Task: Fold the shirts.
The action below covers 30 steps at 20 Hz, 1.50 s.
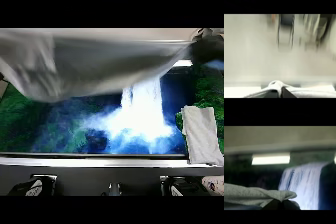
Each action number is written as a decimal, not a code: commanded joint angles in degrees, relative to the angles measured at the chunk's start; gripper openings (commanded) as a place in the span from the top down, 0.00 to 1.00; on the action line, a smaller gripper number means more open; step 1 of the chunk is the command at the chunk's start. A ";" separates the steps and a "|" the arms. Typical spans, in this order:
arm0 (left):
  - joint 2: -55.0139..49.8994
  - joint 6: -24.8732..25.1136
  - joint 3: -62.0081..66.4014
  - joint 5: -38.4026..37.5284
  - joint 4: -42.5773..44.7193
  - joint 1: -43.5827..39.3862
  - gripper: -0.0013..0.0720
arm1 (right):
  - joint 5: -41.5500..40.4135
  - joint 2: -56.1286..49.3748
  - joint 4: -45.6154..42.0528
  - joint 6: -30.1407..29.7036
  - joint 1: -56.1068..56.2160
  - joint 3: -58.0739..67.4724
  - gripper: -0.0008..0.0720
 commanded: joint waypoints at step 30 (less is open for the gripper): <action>-51.10 0.63 -14.91 8.70 7.63 -8.68 0.94 | -16.52 -53.22 -6.34 5.92 -0.04 1.38 0.95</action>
